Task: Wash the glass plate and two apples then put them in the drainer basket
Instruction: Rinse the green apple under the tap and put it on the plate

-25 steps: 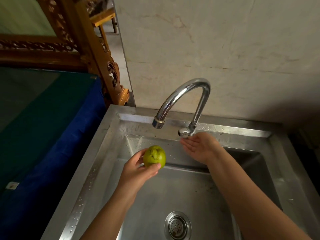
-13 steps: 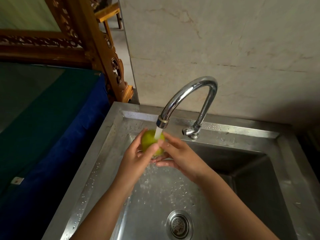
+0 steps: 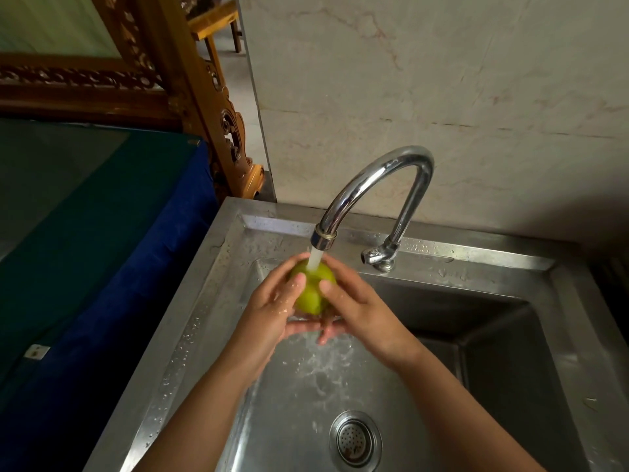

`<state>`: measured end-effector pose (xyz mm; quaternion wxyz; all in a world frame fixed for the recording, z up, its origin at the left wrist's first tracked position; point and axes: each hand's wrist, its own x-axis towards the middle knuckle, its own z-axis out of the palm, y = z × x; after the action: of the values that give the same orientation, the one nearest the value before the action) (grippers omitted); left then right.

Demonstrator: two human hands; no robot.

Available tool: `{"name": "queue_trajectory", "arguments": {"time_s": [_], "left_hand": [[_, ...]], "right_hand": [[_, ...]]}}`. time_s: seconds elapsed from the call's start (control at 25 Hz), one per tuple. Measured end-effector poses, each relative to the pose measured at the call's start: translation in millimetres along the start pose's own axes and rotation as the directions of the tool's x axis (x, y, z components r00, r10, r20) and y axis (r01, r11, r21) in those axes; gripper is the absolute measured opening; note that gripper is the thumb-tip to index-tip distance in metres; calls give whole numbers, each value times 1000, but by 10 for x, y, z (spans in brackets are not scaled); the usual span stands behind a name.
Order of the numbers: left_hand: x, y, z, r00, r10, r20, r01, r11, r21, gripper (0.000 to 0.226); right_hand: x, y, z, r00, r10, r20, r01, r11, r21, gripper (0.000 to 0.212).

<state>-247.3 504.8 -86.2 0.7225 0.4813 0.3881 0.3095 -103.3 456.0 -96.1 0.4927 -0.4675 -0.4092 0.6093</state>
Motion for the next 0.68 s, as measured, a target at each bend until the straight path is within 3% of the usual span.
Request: {"name": "queue_trajectory", "arguments": {"time_s": [0.08,0.16,0.24,0.36,0.48,0.6,0.68], "left_hand": [[31,33,76,992,-31,-123,39,998,58,15],[44,40,122,981,-67,-183,84,993,87,17],[22,12,89,988,-88,-125,93,995,39,28],[-76,17,-4,992,-98,78,99,995,-11,36],[-80,60,-12,990,-133,53,131,991,33,31],[-25,92,-3,983,-180,-46,184,979,85,26],[-5,96,-3,969,-244,-49,242,970,-37,29]], "right_hand": [[-10,-8,34,1000,-30,4,30,999,-45,52],[-26,-36,37,999,-37,-16,36,997,-69,43],[-48,-86,25,999,-20,-35,17,996,-87,40],[-53,-166,30,996,49,-74,-61,982,-177,47],[-7,-138,65,980,148,-135,-177,955,-239,58],[37,-42,92,964,191,-184,-213,971,-108,41],[4,-12,52,972,200,-126,-202,979,2,29]]}}
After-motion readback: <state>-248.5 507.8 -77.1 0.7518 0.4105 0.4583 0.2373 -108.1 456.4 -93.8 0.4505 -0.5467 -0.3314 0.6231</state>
